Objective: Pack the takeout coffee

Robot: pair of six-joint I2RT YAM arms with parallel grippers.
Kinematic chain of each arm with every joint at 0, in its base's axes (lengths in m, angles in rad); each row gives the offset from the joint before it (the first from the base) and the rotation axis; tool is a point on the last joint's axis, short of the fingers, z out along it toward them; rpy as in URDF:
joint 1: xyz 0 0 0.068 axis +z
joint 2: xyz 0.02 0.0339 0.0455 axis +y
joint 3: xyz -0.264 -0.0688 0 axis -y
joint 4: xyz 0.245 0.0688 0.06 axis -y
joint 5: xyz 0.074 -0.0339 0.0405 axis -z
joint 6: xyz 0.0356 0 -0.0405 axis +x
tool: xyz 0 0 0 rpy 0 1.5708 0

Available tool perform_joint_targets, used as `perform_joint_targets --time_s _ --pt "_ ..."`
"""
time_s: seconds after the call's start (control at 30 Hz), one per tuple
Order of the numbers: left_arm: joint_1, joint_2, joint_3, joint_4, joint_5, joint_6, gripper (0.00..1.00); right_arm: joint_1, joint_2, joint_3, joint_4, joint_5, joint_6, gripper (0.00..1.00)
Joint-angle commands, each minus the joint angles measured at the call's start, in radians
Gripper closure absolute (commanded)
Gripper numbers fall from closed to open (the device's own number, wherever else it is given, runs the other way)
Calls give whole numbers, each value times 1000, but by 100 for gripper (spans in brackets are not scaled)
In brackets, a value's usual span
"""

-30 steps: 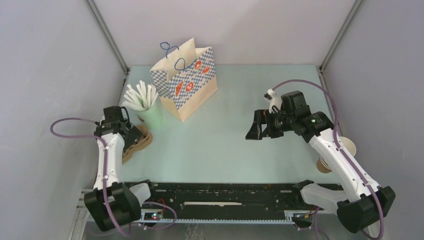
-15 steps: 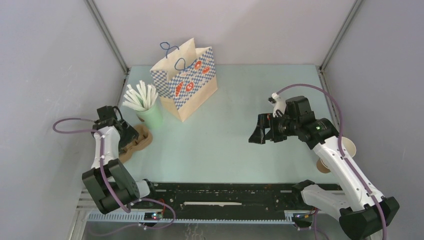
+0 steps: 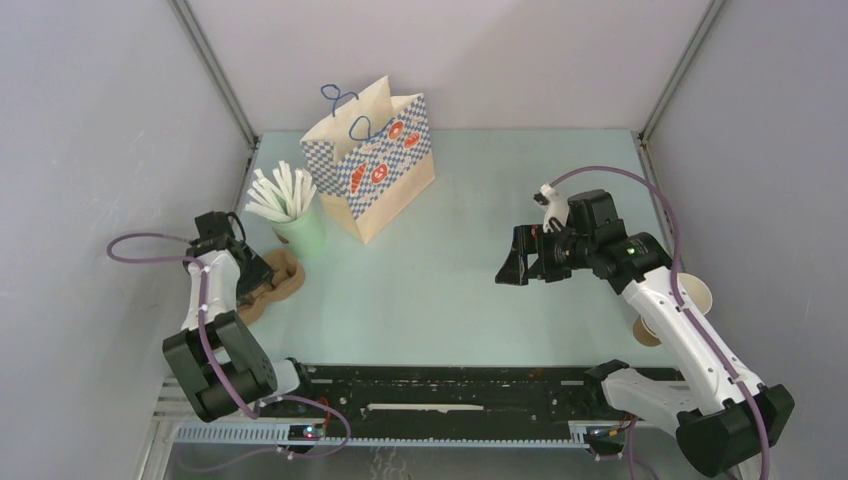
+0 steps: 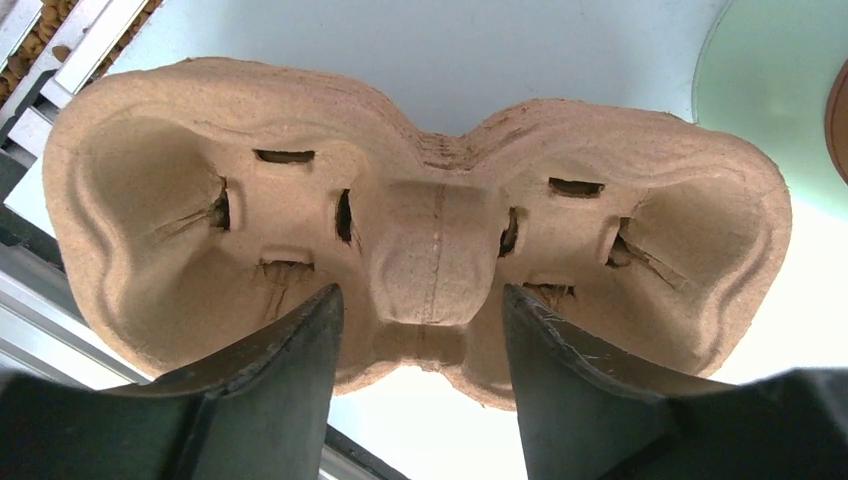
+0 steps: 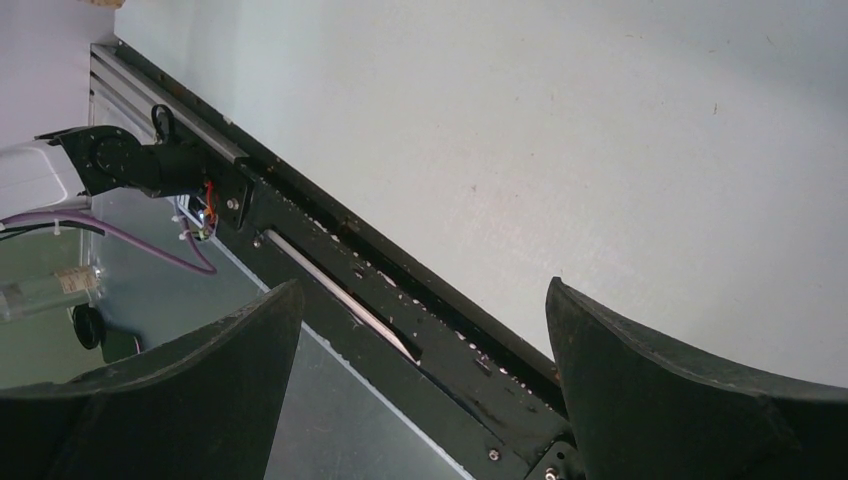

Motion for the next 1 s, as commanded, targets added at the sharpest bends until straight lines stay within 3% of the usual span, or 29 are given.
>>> perform_joint_targets --time_s 0.0,0.2,0.53,0.97 --pt "10 21 9 44 -13 37 37 -7 8 3 39 -27 -5 0" --pt "10 40 20 48 -22 69 49 -12 16 4 44 -34 1 0" --pt "9 -95 91 -42 -59 65 59 -19 30 4 57 -53 11 0" --pt "-8 -123 10 -16 66 -57 53 -9 43 4 52 -65 12 0"
